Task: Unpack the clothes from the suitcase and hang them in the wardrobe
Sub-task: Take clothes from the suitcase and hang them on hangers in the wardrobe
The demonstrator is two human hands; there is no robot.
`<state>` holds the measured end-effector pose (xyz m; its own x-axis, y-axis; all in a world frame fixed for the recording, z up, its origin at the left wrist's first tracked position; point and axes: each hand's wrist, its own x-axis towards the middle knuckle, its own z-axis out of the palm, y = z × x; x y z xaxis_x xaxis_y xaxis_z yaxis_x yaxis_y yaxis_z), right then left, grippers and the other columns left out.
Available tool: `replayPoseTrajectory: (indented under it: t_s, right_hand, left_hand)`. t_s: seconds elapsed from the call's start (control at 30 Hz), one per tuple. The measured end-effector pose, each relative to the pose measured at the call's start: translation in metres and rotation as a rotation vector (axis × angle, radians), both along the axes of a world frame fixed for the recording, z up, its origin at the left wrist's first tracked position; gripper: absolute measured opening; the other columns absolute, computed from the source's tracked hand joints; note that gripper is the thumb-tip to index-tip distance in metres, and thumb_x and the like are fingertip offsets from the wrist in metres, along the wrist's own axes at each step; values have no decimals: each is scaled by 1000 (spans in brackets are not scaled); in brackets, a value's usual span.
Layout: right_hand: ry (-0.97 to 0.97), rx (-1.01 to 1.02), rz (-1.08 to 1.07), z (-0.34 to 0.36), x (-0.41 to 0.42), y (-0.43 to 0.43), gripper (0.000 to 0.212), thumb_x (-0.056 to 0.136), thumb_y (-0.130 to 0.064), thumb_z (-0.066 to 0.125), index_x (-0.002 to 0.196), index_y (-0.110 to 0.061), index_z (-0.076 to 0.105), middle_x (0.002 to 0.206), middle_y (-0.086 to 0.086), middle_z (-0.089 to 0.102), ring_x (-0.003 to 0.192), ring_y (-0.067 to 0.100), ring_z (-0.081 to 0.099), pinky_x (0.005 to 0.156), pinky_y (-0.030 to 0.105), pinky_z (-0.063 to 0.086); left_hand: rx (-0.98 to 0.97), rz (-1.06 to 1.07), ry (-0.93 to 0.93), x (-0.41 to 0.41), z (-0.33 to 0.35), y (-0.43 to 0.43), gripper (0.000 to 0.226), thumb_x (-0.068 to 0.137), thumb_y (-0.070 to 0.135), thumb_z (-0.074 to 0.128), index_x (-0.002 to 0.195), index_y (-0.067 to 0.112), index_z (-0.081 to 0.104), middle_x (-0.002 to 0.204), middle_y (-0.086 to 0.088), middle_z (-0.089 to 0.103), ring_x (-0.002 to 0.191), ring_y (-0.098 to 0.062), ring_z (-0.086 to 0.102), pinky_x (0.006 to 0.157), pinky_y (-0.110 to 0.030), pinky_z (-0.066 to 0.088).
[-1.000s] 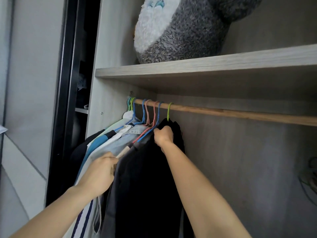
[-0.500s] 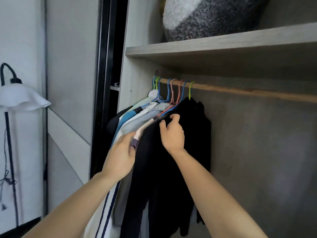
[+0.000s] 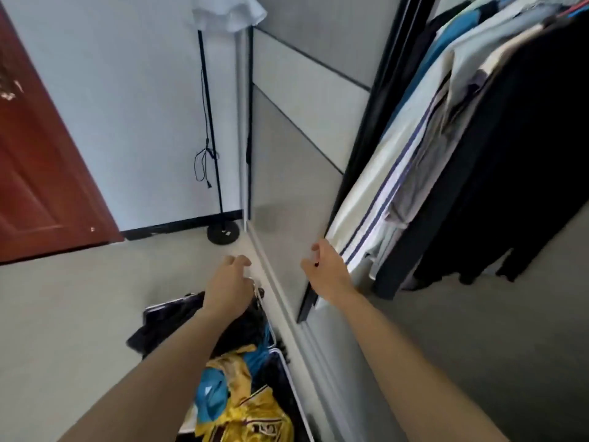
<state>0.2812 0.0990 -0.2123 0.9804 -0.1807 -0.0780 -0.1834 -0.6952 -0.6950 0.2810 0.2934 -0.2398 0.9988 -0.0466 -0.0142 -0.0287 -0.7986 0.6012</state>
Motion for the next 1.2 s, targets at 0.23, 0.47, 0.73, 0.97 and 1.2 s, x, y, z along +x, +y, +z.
replayPoseTrajectory:
  t_s: [0.23, 0.47, 0.73, 0.97, 1.2]
  right_hand:
    - [361, -11, 151, -153, -47, 61, 36, 95, -30, 54, 126, -12, 49, 119, 6, 55, 106, 22, 54, 80, 28, 37]
    - [597, -109, 232, -334, -84, 82, 33, 97, -31, 51, 128, -19, 50, 124, 3, 54, 109, 20, 55, 88, 32, 45]
    - [837, -274, 354, -572, -130, 60, 40, 97, -35, 46, 133, -19, 47, 133, 5, 51, 118, 27, 53, 92, 33, 47]
    - [858, -463, 443, -730, -122, 37, 55, 95, -34, 50, 146, -19, 35, 145, 5, 42, 131, 25, 42, 100, 34, 41]
    - [856, -570, 371, -821, -122, 25, 98, 86, -44, 66, 154, -23, 0, 162, 5, 7, 148, 28, 12, 110, 43, 33]
  left_hand:
    - [32, 201, 222, -60, -139, 85, 33, 92, 10, 48, 123, 16, 56, 126, -3, 50, 114, -23, 51, 88, -34, 45]
    - [55, 252, 461, -106, -315, 102, 33, 91, 13, 47, 123, 16, 56, 118, -6, 55, 105, -29, 57, 81, -35, 48]
    - [137, 61, 664, -160, -558, 80, 39, 86, 12, 46, 123, 23, 55, 129, 4, 53, 123, -17, 42, 91, -31, 47]
    - [264, -147, 677, -158, -705, 50, 61, 92, 17, 47, 148, 25, 25, 160, 2, 14, 146, -18, 15, 109, -33, 34]
    - [256, -208, 492, -150, -792, 41, 57, 81, 21, 71, 133, 31, 51, 157, -3, 28, 143, -29, 29, 102, -46, 42]
